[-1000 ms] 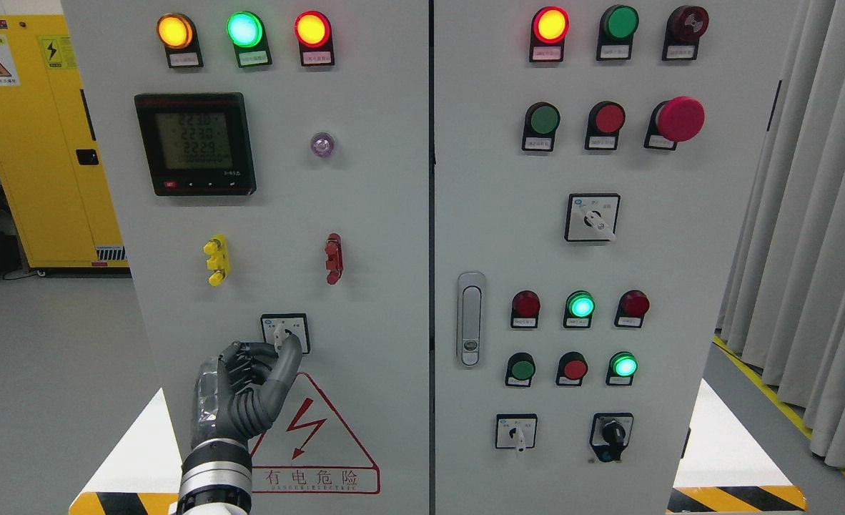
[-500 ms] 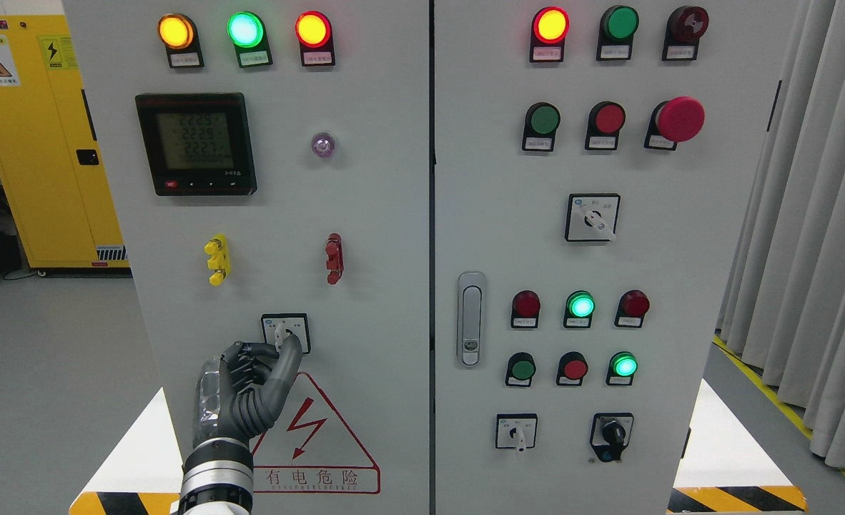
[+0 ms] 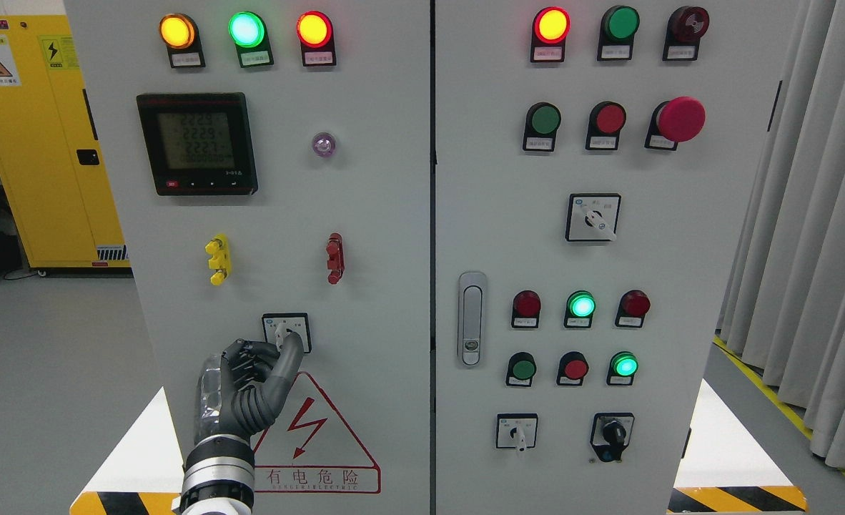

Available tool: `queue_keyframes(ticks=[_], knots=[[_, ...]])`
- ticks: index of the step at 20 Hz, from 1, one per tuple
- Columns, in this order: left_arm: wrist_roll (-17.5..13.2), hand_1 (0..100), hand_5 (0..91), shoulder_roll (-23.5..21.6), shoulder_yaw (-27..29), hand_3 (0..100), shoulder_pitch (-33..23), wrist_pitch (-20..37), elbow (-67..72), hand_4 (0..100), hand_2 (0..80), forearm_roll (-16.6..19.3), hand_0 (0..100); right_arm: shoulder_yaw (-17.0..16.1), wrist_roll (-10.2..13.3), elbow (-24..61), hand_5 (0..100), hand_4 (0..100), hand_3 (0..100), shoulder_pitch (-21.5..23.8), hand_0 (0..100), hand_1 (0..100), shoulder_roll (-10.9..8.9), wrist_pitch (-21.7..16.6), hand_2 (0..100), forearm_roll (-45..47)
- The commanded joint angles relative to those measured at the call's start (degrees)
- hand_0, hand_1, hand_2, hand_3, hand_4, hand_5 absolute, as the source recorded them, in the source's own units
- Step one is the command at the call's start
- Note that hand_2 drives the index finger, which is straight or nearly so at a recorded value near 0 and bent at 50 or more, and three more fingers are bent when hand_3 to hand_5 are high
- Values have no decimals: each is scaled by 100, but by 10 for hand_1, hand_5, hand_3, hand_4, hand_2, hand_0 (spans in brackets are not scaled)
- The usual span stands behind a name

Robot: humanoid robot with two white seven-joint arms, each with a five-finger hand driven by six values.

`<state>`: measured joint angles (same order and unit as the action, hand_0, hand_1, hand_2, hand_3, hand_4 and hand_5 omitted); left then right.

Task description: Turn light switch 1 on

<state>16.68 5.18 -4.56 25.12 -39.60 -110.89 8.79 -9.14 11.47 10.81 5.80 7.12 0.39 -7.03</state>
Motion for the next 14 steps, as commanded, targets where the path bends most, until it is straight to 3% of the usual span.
queue_keyframes(ticks=[1, 14], knots=[[-15, 585, 813, 9, -10, 933, 11, 49, 24, 823, 577, 0, 286, 0, -5, 0, 0, 0, 0, 0, 0, 500, 0, 5, 40, 0], [-15, 570, 809, 9, -10, 932, 2, 49, 24, 823, 578, -9, 376, 0, -5, 0, 0, 0, 0, 0, 0, 500, 0, 5, 40, 0]])
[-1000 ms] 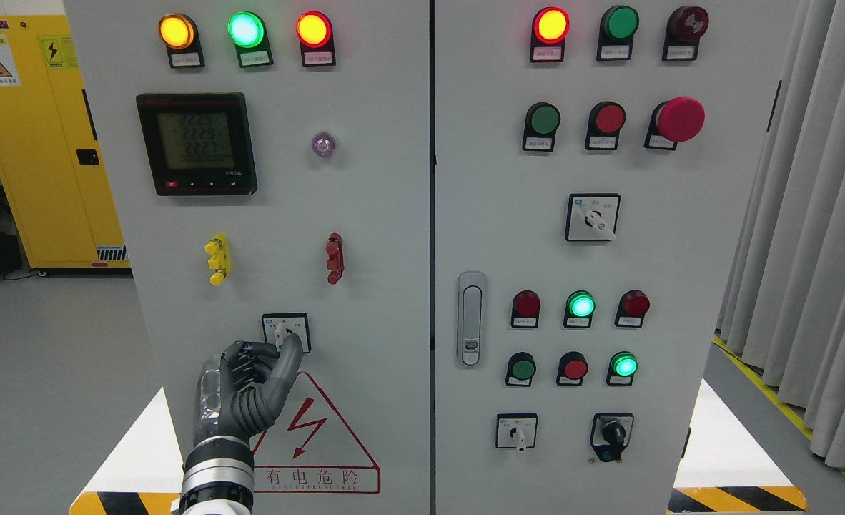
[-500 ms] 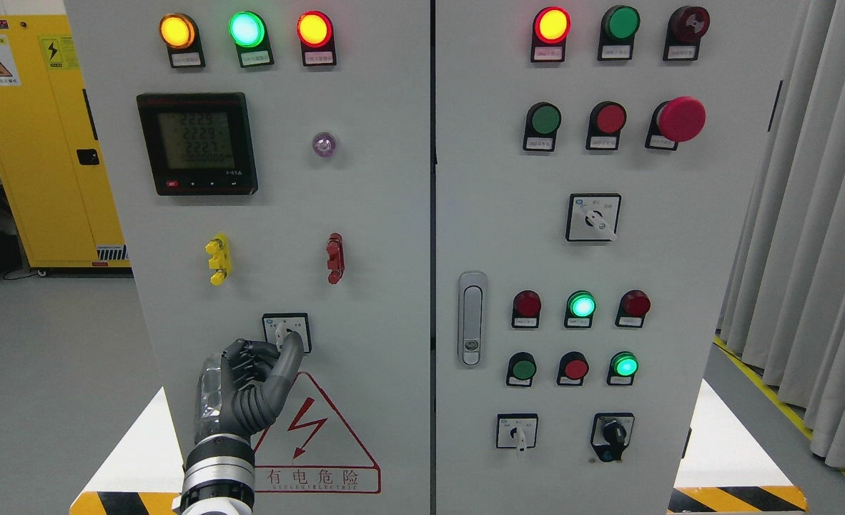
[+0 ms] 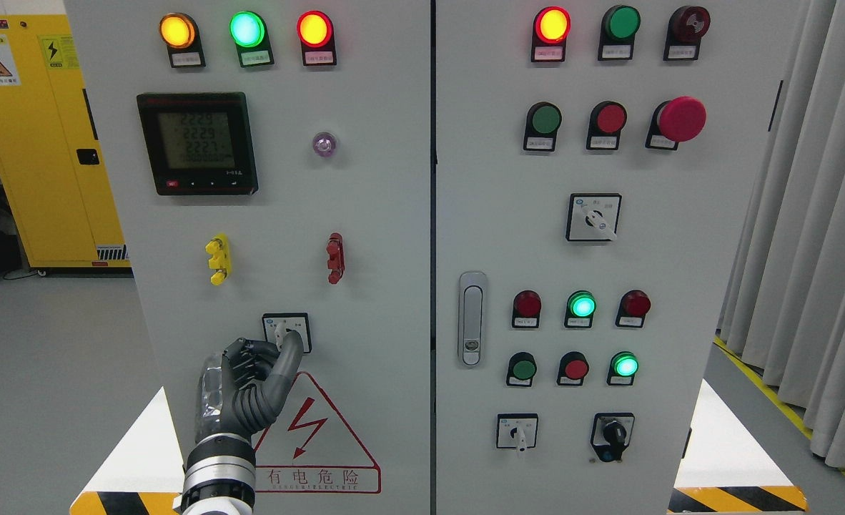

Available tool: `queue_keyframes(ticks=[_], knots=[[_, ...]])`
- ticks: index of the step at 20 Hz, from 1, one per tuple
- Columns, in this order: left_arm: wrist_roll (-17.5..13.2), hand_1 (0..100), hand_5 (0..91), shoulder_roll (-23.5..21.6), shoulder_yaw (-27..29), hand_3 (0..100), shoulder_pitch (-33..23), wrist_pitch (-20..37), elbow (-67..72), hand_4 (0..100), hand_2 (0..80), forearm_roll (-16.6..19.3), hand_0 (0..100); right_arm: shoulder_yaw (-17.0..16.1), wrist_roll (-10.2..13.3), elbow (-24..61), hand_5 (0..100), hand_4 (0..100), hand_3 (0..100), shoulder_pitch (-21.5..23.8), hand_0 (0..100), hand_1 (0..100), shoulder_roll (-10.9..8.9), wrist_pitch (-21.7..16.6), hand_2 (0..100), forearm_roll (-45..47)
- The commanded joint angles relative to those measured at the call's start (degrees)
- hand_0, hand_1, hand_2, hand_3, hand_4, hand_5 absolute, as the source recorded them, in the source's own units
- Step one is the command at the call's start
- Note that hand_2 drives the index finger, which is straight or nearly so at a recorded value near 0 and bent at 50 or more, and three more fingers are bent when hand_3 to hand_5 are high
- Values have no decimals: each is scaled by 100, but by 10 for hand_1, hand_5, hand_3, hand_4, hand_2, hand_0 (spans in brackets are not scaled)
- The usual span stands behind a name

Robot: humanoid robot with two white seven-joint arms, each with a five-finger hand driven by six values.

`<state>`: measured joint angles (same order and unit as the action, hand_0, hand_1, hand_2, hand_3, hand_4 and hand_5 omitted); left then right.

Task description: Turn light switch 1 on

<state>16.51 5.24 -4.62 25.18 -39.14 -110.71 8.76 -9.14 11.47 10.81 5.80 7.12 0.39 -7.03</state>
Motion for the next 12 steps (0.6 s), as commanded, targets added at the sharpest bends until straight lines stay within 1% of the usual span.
queue_keyframes(ticks=[1, 4, 12], knots=[[1, 570, 808, 3, -4, 932, -5, 3, 14, 823, 578, -6, 386, 0, -5, 0, 0, 0, 0, 0, 0, 500, 0, 5, 40, 0], [1, 563, 807, 3, -4, 926, 4, 21, 58, 823, 578, -6, 435, 0, -5, 0, 0, 0, 0, 0, 0, 500, 0, 5, 40, 0], [1, 555, 806, 3, -4, 917, -5, 38, 58, 822, 576, -6, 460, 0, 4, 0, 0, 0, 0, 0, 0, 500, 0, 5, 40, 0]])
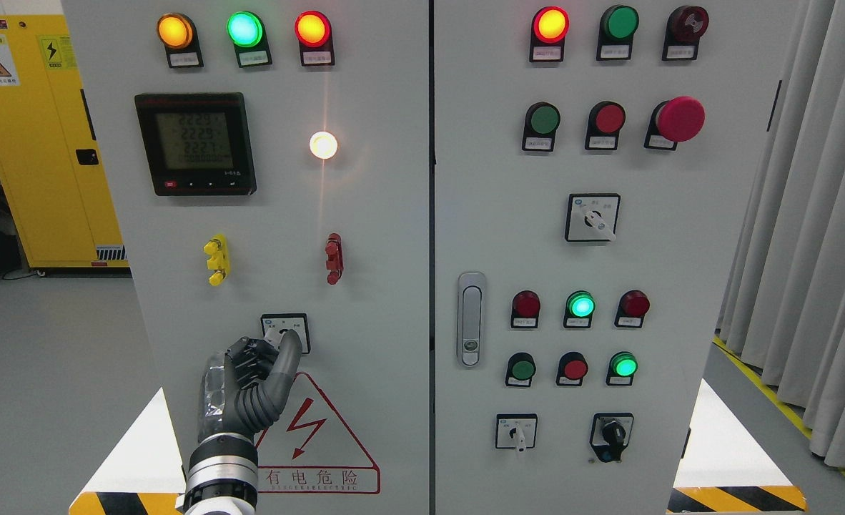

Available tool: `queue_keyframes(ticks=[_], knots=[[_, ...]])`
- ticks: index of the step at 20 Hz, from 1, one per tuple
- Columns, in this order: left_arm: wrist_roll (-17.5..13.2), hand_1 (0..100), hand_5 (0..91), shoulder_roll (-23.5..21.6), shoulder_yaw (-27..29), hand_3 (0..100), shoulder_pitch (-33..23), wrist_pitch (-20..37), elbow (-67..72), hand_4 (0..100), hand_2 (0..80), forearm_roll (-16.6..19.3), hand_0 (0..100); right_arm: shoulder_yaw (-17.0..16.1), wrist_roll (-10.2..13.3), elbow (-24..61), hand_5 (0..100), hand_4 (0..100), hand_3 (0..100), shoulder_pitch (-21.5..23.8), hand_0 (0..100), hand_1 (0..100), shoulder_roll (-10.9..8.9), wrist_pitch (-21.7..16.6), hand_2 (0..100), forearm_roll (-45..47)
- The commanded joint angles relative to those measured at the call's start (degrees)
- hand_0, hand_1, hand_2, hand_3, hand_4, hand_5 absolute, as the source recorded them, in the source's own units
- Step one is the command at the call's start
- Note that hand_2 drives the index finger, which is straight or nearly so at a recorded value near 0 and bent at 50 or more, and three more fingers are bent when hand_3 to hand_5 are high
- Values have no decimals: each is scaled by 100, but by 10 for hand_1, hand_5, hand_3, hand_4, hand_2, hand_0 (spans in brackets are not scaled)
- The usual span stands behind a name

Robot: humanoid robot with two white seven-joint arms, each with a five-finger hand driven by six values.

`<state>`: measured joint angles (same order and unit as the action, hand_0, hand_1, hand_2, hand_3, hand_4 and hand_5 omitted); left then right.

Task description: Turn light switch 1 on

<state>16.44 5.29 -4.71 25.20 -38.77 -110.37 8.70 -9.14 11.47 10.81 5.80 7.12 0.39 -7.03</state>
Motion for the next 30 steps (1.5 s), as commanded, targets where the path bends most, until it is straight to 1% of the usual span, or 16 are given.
queue_keyframes(ticks=[1, 4, 6, 7, 10, 11, 14, 17, 20, 27, 30], knots=[[9, 554, 806, -2, 5, 916, -7, 1, 24, 822, 576, 1, 461, 0, -5, 0, 0, 0, 0, 0, 0, 500, 0, 5, 40, 0], [9, 553, 806, -2, 5, 915, -7, 1, 24, 822, 576, -8, 464, 0, -5, 0, 0, 0, 0, 0, 0, 500, 0, 5, 40, 0], [9, 543, 806, -2, 5, 913, -7, 1, 24, 821, 576, -8, 486, 0, -5, 0, 0, 0, 0, 0, 0, 500, 0, 5, 40, 0], [9, 539, 806, 7, 5, 912, -7, 1, 24, 821, 576, -8, 477, 0, 4, 0, 0, 0, 0, 0, 0, 500, 0, 5, 40, 0], [9, 528, 806, 7, 5, 912, -15, 10, 24, 821, 576, -8, 429, 0, -5, 0, 0, 0, 0, 9, 0, 500, 0, 5, 40, 0], [9, 522, 806, 7, 5, 911, -15, 10, 24, 821, 576, -34, 380, 0, -5, 0, 0, 0, 0, 0, 0, 500, 0, 5, 40, 0], [9, 518, 806, 7, -4, 913, -15, 10, 24, 821, 577, -52, 322, 0, -5, 0, 0, 0, 0, 0, 0, 500, 0, 5, 40, 0], [9, 511, 805, 7, -4, 917, -15, 10, 24, 821, 580, -61, 240, 0, -5, 0, 0, 0, 0, 0, 0, 500, 0, 5, 40, 0], [9, 503, 804, 7, -4, 917, -15, 10, 24, 821, 584, -61, 188, 0, -5, 0, 0, 0, 0, 0, 0, 500, 0, 5, 40, 0], [35, 474, 802, 34, 5, 926, -77, 45, -2, 822, 588, -113, 125, 0, 4, 0, 0, 0, 0, 0, 0, 500, 0, 5, 40, 0], [202, 455, 795, 34, 5, 929, -112, 141, -2, 821, 588, -201, 94, 0, -5, 0, 0, 0, 0, 0, 0, 500, 0, 5, 40, 0]])
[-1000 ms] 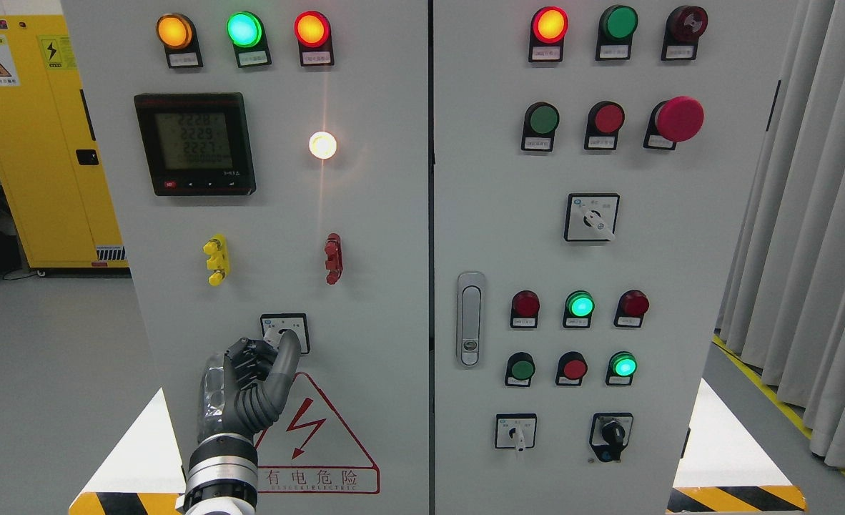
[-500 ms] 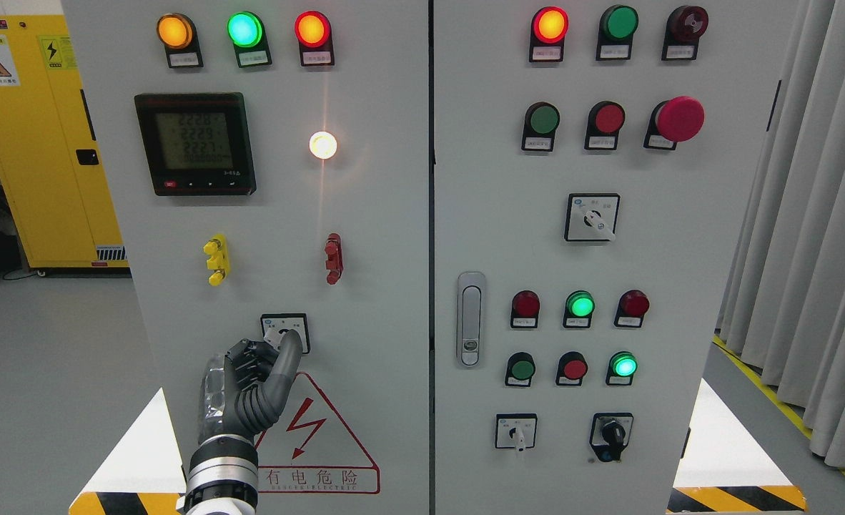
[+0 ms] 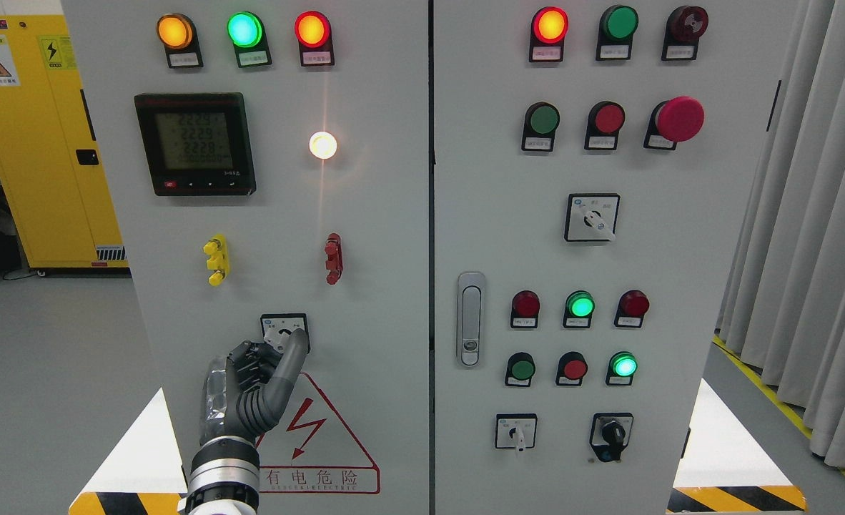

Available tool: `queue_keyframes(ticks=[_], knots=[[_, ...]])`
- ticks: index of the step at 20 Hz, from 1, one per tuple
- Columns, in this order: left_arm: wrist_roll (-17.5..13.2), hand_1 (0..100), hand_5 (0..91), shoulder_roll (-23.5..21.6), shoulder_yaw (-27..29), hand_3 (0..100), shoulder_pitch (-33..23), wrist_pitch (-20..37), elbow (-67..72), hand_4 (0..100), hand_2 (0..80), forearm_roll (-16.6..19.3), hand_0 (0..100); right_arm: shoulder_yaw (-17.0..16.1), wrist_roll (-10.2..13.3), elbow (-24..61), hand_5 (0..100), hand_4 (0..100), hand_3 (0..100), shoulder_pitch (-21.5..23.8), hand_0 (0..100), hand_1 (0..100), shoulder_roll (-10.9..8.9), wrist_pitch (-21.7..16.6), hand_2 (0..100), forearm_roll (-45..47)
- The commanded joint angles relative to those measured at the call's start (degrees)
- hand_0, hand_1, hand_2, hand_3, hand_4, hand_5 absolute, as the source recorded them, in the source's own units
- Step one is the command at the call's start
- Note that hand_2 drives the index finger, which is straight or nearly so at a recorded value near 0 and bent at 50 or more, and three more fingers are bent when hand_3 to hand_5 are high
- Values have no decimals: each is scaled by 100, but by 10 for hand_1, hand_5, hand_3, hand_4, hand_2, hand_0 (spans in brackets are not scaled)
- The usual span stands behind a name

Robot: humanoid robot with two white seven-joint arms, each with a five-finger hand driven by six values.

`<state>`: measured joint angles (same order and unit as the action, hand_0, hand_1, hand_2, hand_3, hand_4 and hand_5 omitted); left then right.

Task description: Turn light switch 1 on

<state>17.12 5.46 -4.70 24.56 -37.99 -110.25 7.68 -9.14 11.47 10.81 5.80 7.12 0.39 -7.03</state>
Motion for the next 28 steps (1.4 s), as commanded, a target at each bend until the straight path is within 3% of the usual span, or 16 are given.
queue_keyframes(ticks=[1, 12, 15, 16, 19, 22, 28], knots=[[169, 441, 793, 25, 13, 935, -74, 89, -23, 822, 588, -152, 75, 0, -5, 0, 0, 0, 0, 0, 0, 500, 0, 5, 40, 0], [248, 354, 789, 87, 75, 956, -786, 801, -102, 826, 606, -258, 32, 0, -5, 0, 0, 0, 0, 0, 0, 500, 0, 5, 40, 0], [248, 317, 788, 105, 101, 963, -1128, 1178, -155, 828, 616, -275, 70, 0, -5, 0, 0, 0, 0, 0, 0, 500, 0, 5, 40, 0], [248, 247, 788, 105, 101, 968, -1294, 1345, -155, 832, 628, -284, 180, 0, -5, 0, 0, 0, 0, 0, 0, 500, 0, 5, 40, 0], [213, 208, 789, 70, 188, 972, -1926, 1985, -120, 835, 638, -450, 268, 0, -5, 0, 0, 0, 0, 0, 0, 500, 0, 5, 40, 0], [-93, 178, 790, -1, 215, 957, -2700, 2593, -41, 843, 642, -872, 305, 0, -5, 0, 0, 0, 0, 0, 0, 500, 0, 5, 40, 0], [-559, 100, 749, -290, 593, 968, -3896, 3971, 888, 884, 619, -1022, 347, 0, -5, 0, 0, 0, 0, 0, 0, 500, 0, 5, 40, 0]])
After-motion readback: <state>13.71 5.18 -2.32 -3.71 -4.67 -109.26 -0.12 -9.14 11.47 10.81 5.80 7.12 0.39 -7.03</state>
